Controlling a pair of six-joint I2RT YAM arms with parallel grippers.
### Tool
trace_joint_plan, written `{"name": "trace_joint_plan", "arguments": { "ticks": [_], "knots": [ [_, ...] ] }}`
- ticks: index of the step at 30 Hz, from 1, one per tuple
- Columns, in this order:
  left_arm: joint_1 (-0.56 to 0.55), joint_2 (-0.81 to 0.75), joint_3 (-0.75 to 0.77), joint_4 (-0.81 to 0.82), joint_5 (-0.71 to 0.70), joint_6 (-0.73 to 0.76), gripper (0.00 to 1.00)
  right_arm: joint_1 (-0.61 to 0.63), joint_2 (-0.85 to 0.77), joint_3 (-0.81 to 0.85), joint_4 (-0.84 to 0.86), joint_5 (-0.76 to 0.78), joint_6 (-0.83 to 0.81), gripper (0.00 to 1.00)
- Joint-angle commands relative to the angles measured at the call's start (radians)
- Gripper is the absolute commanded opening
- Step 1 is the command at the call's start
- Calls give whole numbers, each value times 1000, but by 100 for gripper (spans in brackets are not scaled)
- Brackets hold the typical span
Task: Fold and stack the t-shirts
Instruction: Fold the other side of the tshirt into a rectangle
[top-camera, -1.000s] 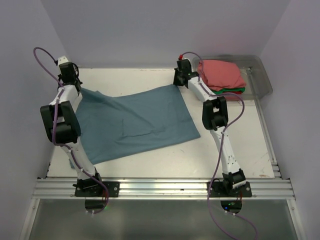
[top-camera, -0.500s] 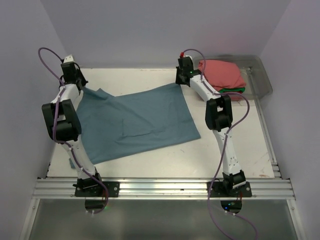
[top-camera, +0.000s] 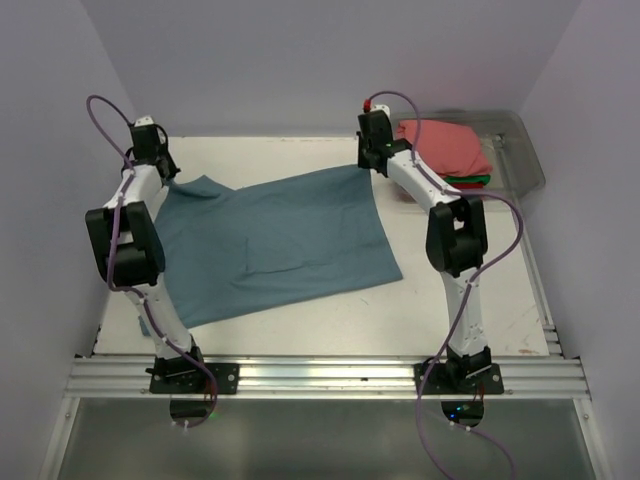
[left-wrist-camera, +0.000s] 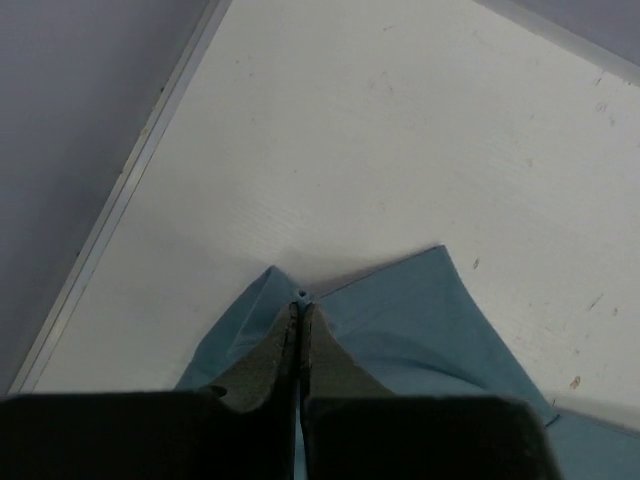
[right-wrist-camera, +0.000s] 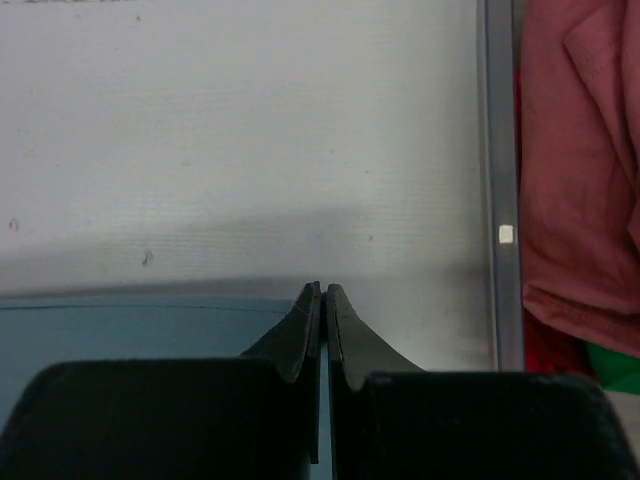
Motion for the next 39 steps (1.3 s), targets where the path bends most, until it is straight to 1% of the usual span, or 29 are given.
{"name": "trace_joint_plan", "arguments": {
  "ticks": [1,3,4,6,7,9,10,13,19,23,28,39],
  "knots": [
    [3,-129,-32,-123,-75,-35,0,-1,-101,-74,-20,119,-22,0],
    [3,-198,-87,-168,-89,-46,0,-3,-138,-114,-31,139,-16,0],
    [3,-259,-113,-177,-92,-52,0,-3,-148,-159,-26,142,-14,0],
    [3,-325,-189,-199,-89,-58,0,-3,-179,-218,-23,142,-11,0],
    [3,-391,-216,-202,-92,-61,0,-3,-187,-236,-17,139,-11,0],
    [3,-453,-281,-216,-94,-64,0,-1,-208,-275,-19,133,-10,0],
    [3,-508,-297,-220,-100,-67,0,-3,-216,-292,-17,130,-6,0],
    [1,-595,-337,-242,-97,-77,0,-1,-253,-357,-11,108,4,0],
    [-29,-649,-374,-343,-66,-77,0,5,-336,-472,-9,88,26,0],
    [-38,-683,-449,-374,-66,-83,0,23,-377,-519,-14,101,23,0],
    [-46,-758,-551,-394,-69,-90,0,40,-394,-555,-40,107,32,0],
    [-49,-898,-619,-460,-98,-110,0,68,-405,-627,-112,188,70,0]
  ]
}}
